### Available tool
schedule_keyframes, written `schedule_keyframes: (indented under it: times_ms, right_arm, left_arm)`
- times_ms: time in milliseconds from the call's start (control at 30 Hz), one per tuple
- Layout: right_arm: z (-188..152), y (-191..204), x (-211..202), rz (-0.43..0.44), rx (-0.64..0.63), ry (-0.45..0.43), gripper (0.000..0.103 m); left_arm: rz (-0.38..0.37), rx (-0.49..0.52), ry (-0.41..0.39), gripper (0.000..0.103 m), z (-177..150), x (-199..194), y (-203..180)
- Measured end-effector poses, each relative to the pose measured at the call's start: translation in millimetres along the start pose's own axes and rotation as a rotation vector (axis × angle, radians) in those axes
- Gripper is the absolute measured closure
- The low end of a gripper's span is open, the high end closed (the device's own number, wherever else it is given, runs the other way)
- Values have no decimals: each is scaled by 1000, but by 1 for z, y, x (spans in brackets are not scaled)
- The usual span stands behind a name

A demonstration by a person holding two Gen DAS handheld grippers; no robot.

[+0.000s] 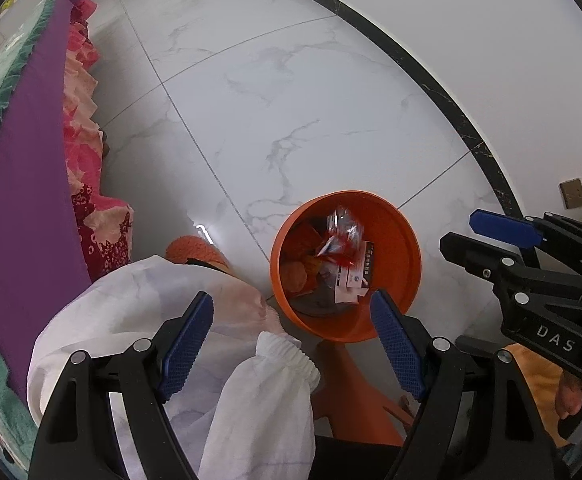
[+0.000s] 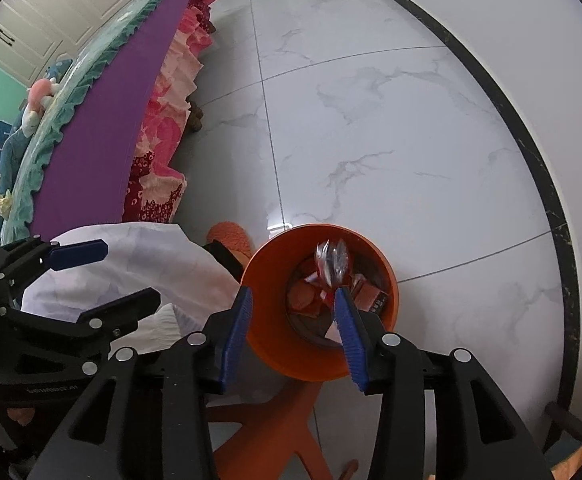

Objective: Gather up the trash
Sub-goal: 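Open the left tool dropping the cotton ball while the right tool drops the wrappers into the bin, then move both open tools back over the bed toward the pink clip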

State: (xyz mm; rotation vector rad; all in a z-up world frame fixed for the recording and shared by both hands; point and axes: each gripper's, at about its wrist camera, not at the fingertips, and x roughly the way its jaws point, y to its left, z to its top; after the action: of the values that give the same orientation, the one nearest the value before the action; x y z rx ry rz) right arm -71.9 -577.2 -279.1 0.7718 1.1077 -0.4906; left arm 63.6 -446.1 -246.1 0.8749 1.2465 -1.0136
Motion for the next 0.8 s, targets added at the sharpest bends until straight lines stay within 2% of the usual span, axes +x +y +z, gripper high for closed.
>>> schedule_keyframes:
  times_ms: [433,567,667,800]
  right_arm:
    - [8,18,-30,9,-37,-63,59]
    - [9,24,-50,9,-53,-109,59]
    - [10,31,-65,18,-62,-143,52]
    - [13,47,-86,34,-101,-191,51]
  left_arm:
    - [-5,-12,-50,23,-3,-18,2]
    - [-6,-22,-88,23,-4,-33,5]
    - [-4,-28,-122,23,-5,-46,7]
    - [16,-46,-184,23,-12,-69,14]
